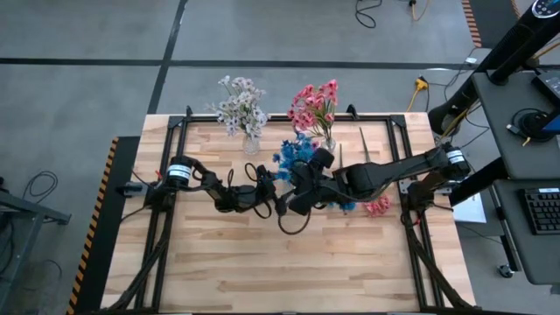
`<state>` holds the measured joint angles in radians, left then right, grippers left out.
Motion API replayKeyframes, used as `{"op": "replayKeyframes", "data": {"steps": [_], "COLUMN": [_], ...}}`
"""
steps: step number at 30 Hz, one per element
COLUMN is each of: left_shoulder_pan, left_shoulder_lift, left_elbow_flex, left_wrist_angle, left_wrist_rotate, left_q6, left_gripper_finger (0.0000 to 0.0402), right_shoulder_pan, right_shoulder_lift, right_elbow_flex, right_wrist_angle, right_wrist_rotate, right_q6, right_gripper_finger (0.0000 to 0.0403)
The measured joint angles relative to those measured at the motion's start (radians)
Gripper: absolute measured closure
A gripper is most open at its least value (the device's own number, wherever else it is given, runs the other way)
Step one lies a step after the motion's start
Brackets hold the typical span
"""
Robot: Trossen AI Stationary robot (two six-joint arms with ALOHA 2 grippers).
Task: Sort flowers into vase by color
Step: Adjust the middle blue flowers
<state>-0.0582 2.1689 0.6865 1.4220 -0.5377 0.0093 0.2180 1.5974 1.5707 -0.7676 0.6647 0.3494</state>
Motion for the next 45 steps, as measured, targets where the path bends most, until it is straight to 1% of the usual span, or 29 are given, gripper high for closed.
{"op": "replayKeyframes", "data": {"steps": [9, 16, 22, 35, 40, 45], "left_shoulder_pan": [0.0, 0.0, 0.0, -0.008, -0.015, -0.016], "left_shoulder_lift": [0.0, 0.0, 0.002, -0.003, -0.014, -0.024], "left_elbow_flex": [0.0, 0.0, -0.001, -0.002, -0.011, -0.016], "left_wrist_angle": [0.0, -0.003, -0.009, -0.004, -0.003, -0.002], "left_wrist_rotate": [0.0, -0.001, -0.001, -0.006, -0.038, -0.04], "left_q6": [0.0, 0.001, 0.002, 0.001, 0.014, 0.016], "left_gripper_finger": [0.0118, 0.0107, 0.0098, 0.0097, 0.0096, 0.0096], "right_shoulder_pan": [0.066, 0.106, 0.122, 0.122, 0.122, 0.122], "right_shoulder_lift": [0.0, -0.001, -0.002, -0.002, -0.002, -0.002], "right_elbow_flex": [0.126, 0.192, 0.196, 0.198, 0.198, 0.198], "right_wrist_angle": [-0.128, -0.173, -0.175, -0.176, -0.176, -0.176], "right_wrist_rotate": [0.017, 0.017, 0.018, 0.019, 0.019, 0.019], "right_q6": [0.035, 0.037, 0.038, 0.045, 0.045, 0.045], "right_gripper_finger": [0.0229, 0.0229, 0.0229, 0.0227, 0.0225, 0.0225]}}
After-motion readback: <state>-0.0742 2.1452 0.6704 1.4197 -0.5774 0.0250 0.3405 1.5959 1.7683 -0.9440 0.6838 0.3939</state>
